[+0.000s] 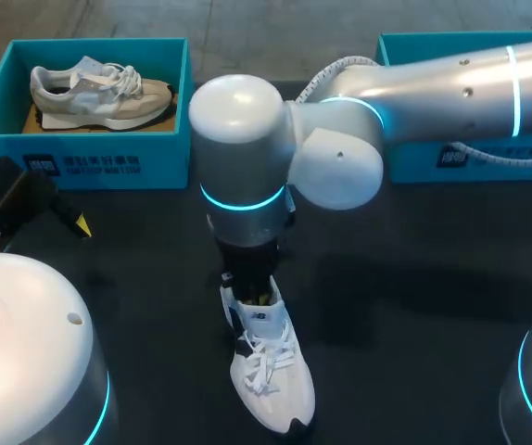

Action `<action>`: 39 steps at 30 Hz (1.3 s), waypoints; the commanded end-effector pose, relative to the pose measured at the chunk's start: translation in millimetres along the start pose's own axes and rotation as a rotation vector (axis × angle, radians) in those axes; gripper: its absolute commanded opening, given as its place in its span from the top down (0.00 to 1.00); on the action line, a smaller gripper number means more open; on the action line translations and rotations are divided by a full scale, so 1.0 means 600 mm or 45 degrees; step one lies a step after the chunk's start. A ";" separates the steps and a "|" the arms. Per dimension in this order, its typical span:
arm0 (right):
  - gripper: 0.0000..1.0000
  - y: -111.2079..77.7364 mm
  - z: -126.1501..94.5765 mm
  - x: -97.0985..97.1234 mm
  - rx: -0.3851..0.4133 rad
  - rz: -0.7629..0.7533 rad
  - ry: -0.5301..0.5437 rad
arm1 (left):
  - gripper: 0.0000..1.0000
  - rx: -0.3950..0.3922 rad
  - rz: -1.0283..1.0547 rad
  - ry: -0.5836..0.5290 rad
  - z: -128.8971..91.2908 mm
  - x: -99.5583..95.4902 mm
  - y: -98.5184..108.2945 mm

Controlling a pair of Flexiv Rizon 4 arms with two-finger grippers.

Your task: Take the shoe out of the shoebox, open the shoe tongue, remove and reinsert the insole, then place the shoe into the shoebox

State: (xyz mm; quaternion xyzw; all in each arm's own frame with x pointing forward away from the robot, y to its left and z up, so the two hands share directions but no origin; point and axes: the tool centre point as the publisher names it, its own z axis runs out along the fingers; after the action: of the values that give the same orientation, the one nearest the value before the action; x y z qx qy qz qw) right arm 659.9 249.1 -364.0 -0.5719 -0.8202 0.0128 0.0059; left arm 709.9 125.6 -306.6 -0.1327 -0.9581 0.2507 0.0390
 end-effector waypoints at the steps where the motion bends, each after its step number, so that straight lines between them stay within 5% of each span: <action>1: 0.82 -0.003 -0.006 -0.003 0.013 0.002 0.003 | 0.00 -0.003 0.000 -0.001 0.000 0.002 0.000; 7: 0.77 -0.009 -0.002 0.001 0.038 0.011 0.016 | 0.00 -0.003 0.000 -0.001 0.000 0.002 0.000; 19: 0.51 -0.025 -0.006 0.003 0.064 0.047 0.025 | 0.00 -0.003 0.000 -0.001 0.000 0.002 0.000; 31: 0.02 -0.044 -0.014 0.003 0.066 0.086 0.012 | 0.00 -0.003 0.000 -0.001 0.000 0.002 0.000; 39: 0.00 -0.046 -0.024 0.004 0.075 0.095 -0.001 | 0.00 -0.003 0.000 -0.001 0.000 0.002 0.000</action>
State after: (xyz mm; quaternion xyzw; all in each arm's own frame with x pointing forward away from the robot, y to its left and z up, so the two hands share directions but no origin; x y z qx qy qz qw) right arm 635.6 242.3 -350.1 -0.6008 -0.7981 0.0381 0.0234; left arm 709.9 125.6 -306.6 -0.1327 -0.9581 0.2507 0.0390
